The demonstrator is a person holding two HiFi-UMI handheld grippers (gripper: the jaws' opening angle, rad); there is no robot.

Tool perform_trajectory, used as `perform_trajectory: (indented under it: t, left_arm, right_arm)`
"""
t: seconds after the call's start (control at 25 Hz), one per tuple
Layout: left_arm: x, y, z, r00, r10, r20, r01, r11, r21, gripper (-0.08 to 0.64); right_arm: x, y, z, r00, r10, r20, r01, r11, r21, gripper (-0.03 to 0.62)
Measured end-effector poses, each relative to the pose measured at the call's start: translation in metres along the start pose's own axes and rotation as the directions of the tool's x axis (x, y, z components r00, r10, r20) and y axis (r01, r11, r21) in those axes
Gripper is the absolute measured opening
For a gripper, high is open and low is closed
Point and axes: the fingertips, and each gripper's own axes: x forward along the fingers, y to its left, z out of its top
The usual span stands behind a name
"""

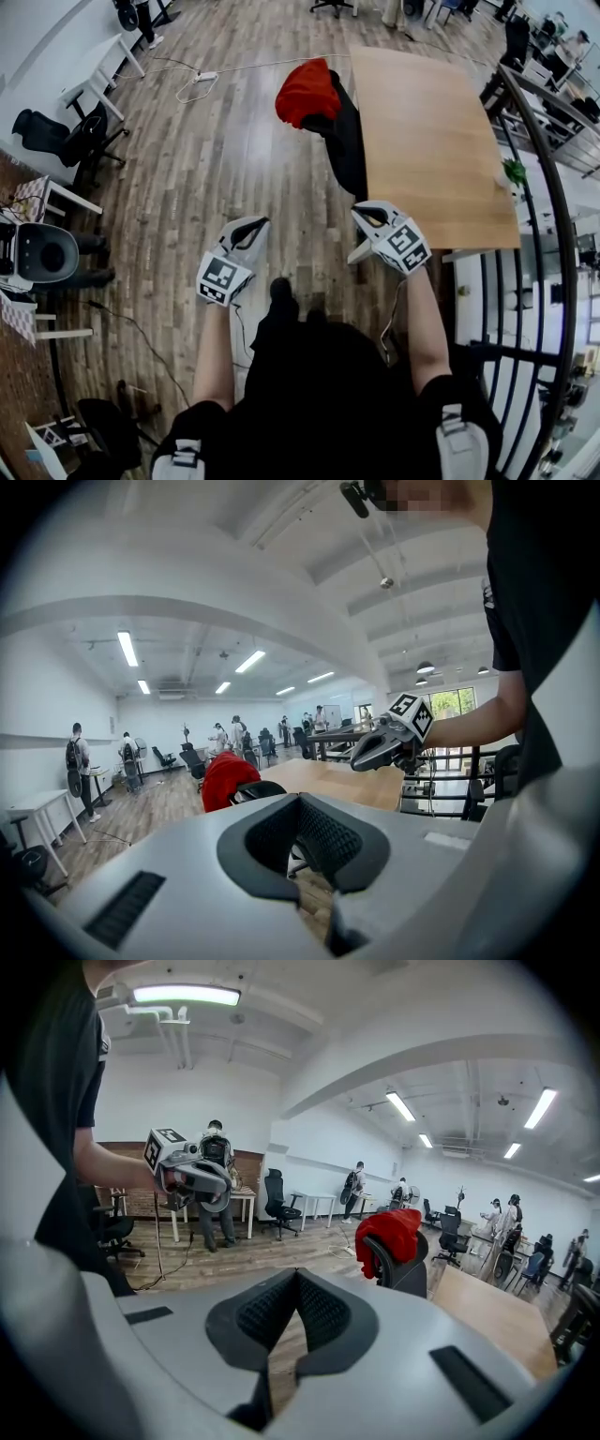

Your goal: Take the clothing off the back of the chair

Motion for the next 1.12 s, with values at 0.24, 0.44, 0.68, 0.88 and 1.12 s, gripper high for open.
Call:
perform_trajectory:
  t: [0.24, 0.44, 0.68, 0.88, 1.12]
  left_arm:
    - [0.012, 0.031, -0.001, 1.000, 0.004, 0.021, -0.004, 1.000, 0.004, 0.003]
    - [0.036, 0.065, -0.003, 0.999, -0.016, 0.038, 0.016, 1.000, 0.001, 0.003]
    - [0.071, 0.112, -0.009, 0.997, -0.073, 0.038, 0.072, 0.997, 0.005, 0.003]
    - [0.098, 0.166, -0.006, 0.992, -0.117, 0.046, 0.117, 0.993, 0.003, 0.003]
    - [0.122, 0.225, -0.012, 0.987, -0.156, 0.047, 0.156, 0.988, 0.009, 0.003]
  right_arm:
    - [0.020, -0.018, 0.006, 1.000, -0.015, -0.017, 0.015, 1.000, -0.019, -0.002]
    - [0.043, -0.039, 0.009, 0.999, -0.037, -0.031, 0.037, 0.999, -0.016, -0.002]
    - [0.080, -0.074, 0.012, 0.994, -0.086, -0.061, 0.086, 0.996, 0.002, -0.002]
    - [0.115, -0.105, 0.026, 0.988, -0.130, -0.084, 0.134, 0.990, 0.035, -0.002]
    - [0.158, -0.136, 0.040, 0.979, -0.174, -0.107, 0.180, 0.982, 0.053, -0.002]
